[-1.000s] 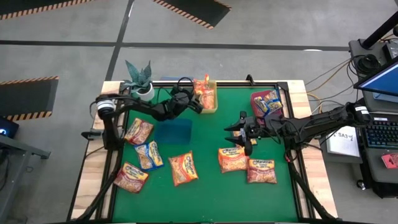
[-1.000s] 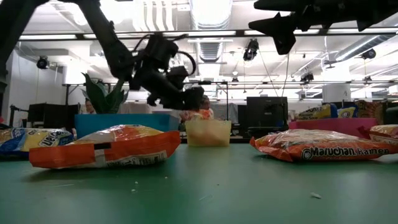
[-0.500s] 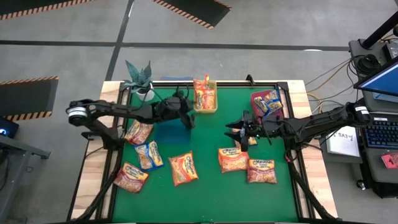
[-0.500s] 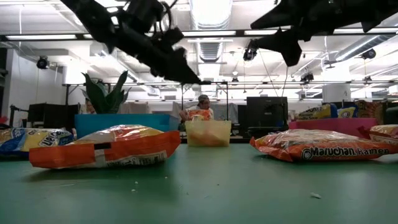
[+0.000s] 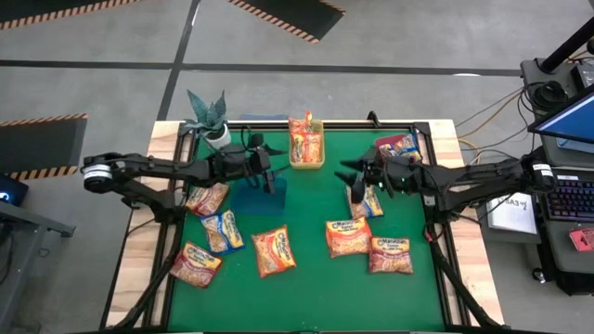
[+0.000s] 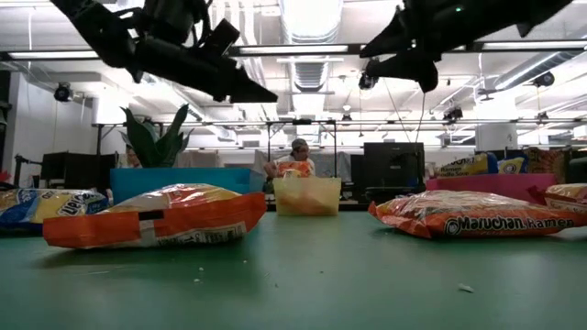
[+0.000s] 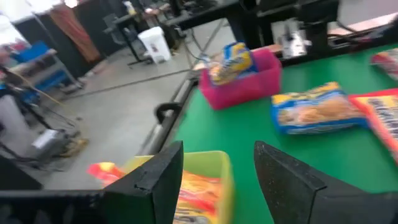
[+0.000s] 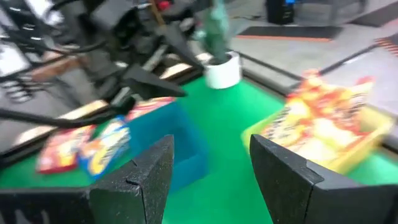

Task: Sort Maruchan noodles
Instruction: Put the red noodle pack into the blue bin

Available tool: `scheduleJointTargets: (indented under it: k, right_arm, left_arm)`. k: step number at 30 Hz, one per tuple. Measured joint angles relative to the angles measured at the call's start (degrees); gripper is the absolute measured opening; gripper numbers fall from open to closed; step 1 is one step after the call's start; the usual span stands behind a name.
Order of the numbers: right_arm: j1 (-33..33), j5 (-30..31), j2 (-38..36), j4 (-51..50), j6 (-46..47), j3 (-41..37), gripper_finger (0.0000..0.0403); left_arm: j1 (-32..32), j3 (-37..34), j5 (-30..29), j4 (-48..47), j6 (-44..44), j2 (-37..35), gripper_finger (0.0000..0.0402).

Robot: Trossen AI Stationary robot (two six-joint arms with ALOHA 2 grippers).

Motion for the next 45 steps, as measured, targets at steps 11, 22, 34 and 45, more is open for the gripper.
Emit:
scheduleJointTargets:
  k: [11,22,34,45]
  right_arm:
    - [-22.00,-18.85,4.82,-10.83,-11.08,9.03,0.0201]
    - [-24.67,-26.02,20.74,-11.27,-18.55,18.71,0.0201]
    - [-27.81,-25.99,42.38,-24.74,-34.30,37.94,0.0201]
    - [-34.60,-29.45,54.67,-33.81,-40.75,49.92,0.0201]
  left_arm:
    - [9.74,6.55,4.86,0.31,-3.25,2.70,0.0141]
    - [10.08,11.90,4.94,-2.38,-11.26,3.25,0.0116]
    - [11.05,11.99,4.92,-6.86,-10.20,3.21,0.0113]
    - [11.05,11.99,4.92,-8.68,-9.57,3.21,0.0113]
